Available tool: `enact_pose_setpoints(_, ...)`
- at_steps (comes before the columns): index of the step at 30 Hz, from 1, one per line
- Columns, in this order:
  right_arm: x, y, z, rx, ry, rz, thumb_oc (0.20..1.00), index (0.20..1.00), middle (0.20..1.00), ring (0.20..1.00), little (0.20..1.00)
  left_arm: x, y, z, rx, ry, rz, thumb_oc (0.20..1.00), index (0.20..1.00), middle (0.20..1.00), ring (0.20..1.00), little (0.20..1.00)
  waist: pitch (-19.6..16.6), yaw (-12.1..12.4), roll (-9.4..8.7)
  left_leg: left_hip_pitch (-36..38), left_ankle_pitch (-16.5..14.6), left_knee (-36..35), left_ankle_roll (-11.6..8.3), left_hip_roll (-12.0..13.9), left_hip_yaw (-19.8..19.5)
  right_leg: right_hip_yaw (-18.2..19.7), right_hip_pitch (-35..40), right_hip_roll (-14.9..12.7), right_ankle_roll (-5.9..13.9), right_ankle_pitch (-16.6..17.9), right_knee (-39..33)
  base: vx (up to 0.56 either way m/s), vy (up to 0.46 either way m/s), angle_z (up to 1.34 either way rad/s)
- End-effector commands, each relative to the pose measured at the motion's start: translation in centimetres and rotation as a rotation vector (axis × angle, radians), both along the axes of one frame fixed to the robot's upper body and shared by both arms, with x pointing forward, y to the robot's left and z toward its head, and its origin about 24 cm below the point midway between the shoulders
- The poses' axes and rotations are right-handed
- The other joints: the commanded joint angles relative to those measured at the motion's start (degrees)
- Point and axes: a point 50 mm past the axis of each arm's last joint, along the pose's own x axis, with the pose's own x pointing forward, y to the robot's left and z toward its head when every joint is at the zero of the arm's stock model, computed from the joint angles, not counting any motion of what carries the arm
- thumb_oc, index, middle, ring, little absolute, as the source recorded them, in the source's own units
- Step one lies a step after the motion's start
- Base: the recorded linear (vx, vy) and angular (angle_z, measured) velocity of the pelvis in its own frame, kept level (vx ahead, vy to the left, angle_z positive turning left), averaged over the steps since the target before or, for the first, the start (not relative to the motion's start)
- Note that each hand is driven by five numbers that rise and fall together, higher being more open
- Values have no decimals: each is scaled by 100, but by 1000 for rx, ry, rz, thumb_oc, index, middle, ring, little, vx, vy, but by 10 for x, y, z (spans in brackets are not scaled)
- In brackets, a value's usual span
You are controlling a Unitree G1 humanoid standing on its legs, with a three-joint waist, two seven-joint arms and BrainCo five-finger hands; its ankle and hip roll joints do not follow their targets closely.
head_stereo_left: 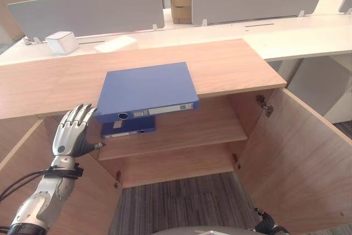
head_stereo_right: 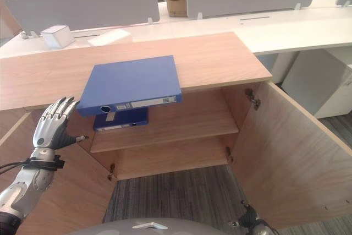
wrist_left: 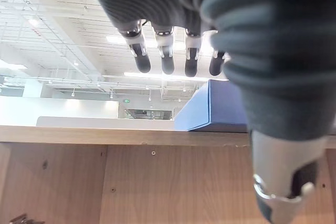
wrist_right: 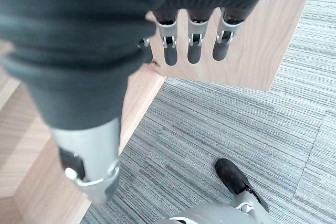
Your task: Put the empty folder in the office cabinet
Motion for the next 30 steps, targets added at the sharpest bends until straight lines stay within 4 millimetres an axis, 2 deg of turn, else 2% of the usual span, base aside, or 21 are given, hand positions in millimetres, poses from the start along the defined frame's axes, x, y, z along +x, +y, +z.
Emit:
enact_pose_setpoints(1, 27, 6, 4, 8, -70, 11, 1000, 1000, 1000, 1000, 1000, 22, 11, 33, 112, -134, -10, 1000, 1000, 1000, 1000, 1000, 21, -38, -107, 8, -208, 6, -445, 481, -259, 169, 139, -457, 354, -63, 30, 5, 0, -11)
enact_pose_setpoints(13, 26, 9, 3, 16, -71, 10, 1000, 1000, 1000, 1000, 1000, 31, 0, 38, 117, -175, -56, 1000, 1000, 1000, 1000, 1000, 5, -122, -144, 94, -265, 6, -434, 464, -153, 287, 107, -468, 366, -27, 30, 16, -4, -9)
enact_pose_setpoints(30, 28, 11, 3, 16, -82, 11, 1000, 1000, 1000, 1000, 1000, 55, -27, 25, 126, -151, -126, 1000, 1000, 1000, 1000, 1000, -23, -324, -146, 188, -321, 6, -422, 483, -42, 449, 77, -411, 354, -31, 30, 7, -3, -2)
